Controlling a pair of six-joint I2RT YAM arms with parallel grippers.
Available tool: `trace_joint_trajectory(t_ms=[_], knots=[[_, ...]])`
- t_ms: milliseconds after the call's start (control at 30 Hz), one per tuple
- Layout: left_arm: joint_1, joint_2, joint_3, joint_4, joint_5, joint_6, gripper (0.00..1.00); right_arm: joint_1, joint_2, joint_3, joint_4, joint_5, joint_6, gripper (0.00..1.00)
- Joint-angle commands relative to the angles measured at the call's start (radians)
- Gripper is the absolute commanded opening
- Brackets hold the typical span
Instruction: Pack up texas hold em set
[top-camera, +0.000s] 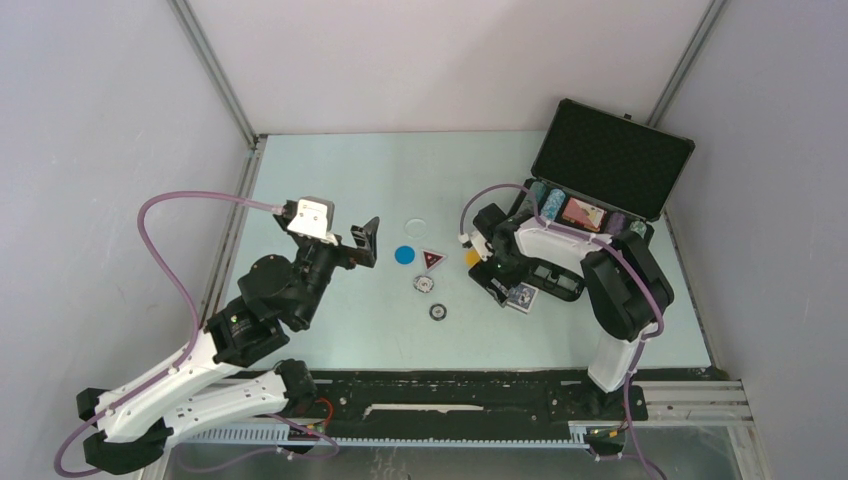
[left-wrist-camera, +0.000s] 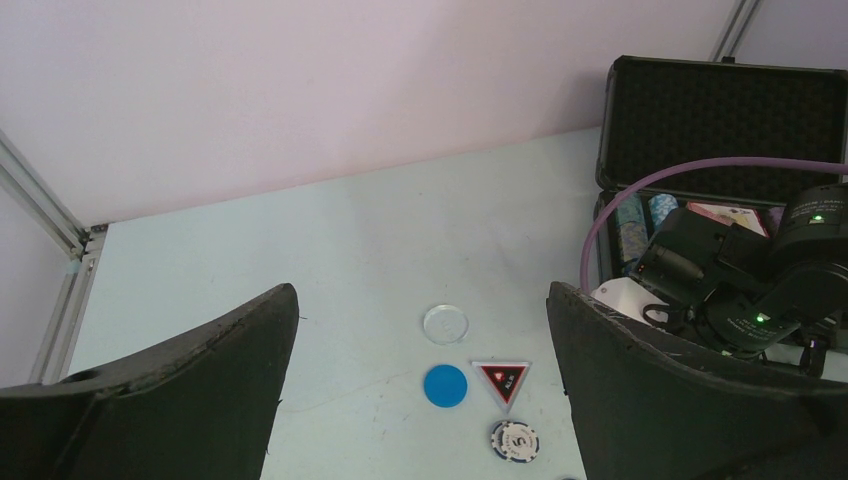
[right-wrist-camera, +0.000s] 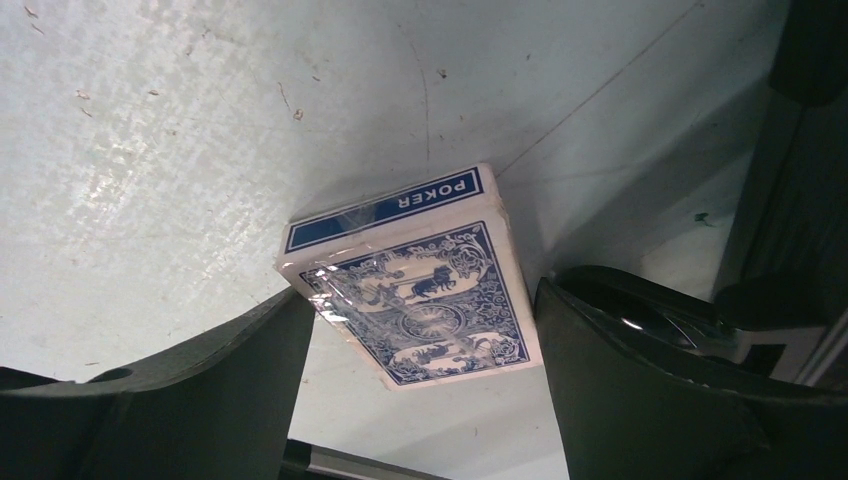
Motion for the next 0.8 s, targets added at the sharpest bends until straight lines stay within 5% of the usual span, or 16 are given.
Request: trace_joint_trajectory(t_ms=[0,533,767], knots=[[0.006,-0.006,-0.026,0.03,-0.004,0.006,1.0,0.008,0.015,0.014,-0.003,-0.021,-0.011,0.87],[0.006,-0.014,-0.024,0.028,0.01,-0.008,1.0,0.062,-0.168,0.013,0.001,0.154,0.004,0.56],[0.006,-0.019,-0.02,0.022,0.019,-0.016,1.0,0.069,-0.29,0.014,-0.021,0.323,-0.036,0.54]])
